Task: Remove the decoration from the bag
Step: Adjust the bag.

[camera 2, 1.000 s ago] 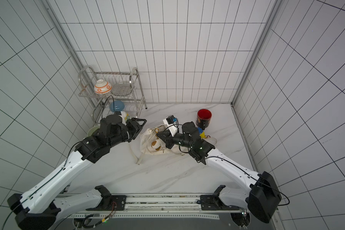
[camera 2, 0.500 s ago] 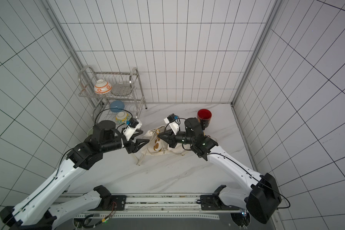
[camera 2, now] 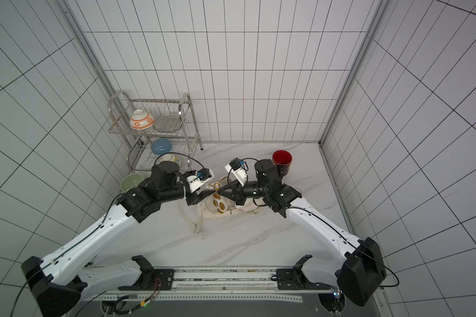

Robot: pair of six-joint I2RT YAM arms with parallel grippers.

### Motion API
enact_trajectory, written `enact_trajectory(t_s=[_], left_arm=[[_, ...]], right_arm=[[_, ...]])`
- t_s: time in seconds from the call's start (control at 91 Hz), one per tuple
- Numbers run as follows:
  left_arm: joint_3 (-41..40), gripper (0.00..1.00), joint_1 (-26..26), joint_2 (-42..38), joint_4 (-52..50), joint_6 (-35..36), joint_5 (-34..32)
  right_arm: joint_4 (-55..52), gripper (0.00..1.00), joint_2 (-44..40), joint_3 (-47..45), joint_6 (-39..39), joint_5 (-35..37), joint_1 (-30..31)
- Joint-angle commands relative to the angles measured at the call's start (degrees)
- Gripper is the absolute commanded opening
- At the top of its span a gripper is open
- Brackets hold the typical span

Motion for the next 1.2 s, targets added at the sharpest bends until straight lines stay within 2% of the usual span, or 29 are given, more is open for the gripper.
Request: enact_trajectory(t_s=[0.0,0.11,0.198,0.341,0.528,0.572,0.693,0.781,0.89,1.11,1.187], left_arm=[[-1.6,0.60,-1.2,0.8,4.8,3.7,-5.3],[-2.5,0.59,-2.3,0.6,8.3,4.7,-5.7],[-2.3,0.52,-3.5,1.2,8.8,6.0,-6.4],[-1.2,0.26,-4.0,0.6,7.3,5.6,-4.6],[-1.5,0.00,-4.2,-0.8,2.7,5.8,-4.4],[-1.4,0.00,-4.3,-1.1,1.3,5.7,-4.4],[1.1,0.00,-4.6,-1.0,-4.4,2.7,-2.7],[3.6,0.00,-4.7,0.3,-9.2,-0.2,-0.7],[4.5,0.00,-4.7,1.3,-11.5,-2.9,-1.1],[4.4,0.00,-5.2,2.0,-11.7,-4.2,-2.0],[4.2,0.00,-5.4,2.2,-11.3,-3.6,-2.6]], right_arm=[[-0.3,0.00,0.2,2.2,-0.2,-4.0,-0.7],[-0.4,0.00,0.7,2.1,0.4,-5.2,-0.9],[-0.5,0.00,1.2,2.1,0.8,-6.4,-1.1],[-0.9,0.00,1.3,1.4,1.0,-7.5,-2.2],[-0.9,0.00,2.0,1.1,1.4,-9.5,-4.2],[-0.9,0.01,2.3,1.1,1.4,-10.1,-4.6],[-0.9,0.20,2.8,0.8,1.0,-9.8,-5.8],[-1.1,0.25,2.5,0.6,-0.2,-7.9,-6.0],[-2.5,0.39,0.7,0.1,-2.9,-4.0,-5.9],[-6.9,0.45,-6.8,-1.0,-11.6,7.0,-4.1],[-7.2,0.47,-8.4,-1.5,-13.8,8.2,-3.1]])
